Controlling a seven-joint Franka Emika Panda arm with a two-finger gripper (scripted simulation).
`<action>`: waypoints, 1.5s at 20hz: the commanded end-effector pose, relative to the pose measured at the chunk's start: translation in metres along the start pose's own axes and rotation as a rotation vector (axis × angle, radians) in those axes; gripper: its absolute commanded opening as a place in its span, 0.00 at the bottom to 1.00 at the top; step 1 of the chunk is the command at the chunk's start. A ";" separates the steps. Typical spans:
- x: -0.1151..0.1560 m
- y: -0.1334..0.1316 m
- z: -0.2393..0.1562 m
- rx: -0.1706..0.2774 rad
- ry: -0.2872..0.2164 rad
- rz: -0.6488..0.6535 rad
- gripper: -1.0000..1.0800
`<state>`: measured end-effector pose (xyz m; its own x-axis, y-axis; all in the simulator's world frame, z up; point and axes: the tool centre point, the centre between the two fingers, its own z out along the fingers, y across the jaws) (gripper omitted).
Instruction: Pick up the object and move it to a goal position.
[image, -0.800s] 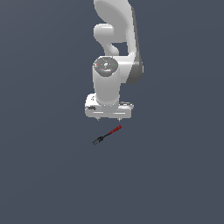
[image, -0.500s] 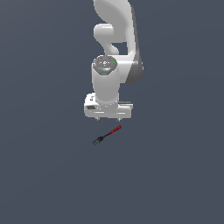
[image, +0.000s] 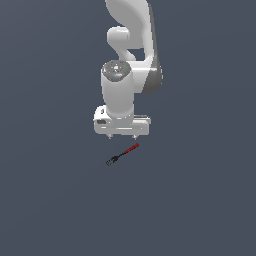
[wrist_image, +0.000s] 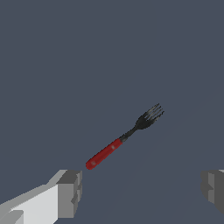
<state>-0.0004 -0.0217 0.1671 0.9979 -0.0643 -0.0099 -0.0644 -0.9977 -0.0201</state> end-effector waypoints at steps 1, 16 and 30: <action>0.000 0.000 0.002 0.001 0.000 0.012 0.96; 0.000 -0.001 0.035 0.004 0.001 0.278 0.96; -0.002 0.001 0.083 -0.004 0.007 0.669 0.96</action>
<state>-0.0030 -0.0210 0.0887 0.7708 -0.6369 -0.0136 -0.6371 -0.7708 -0.0096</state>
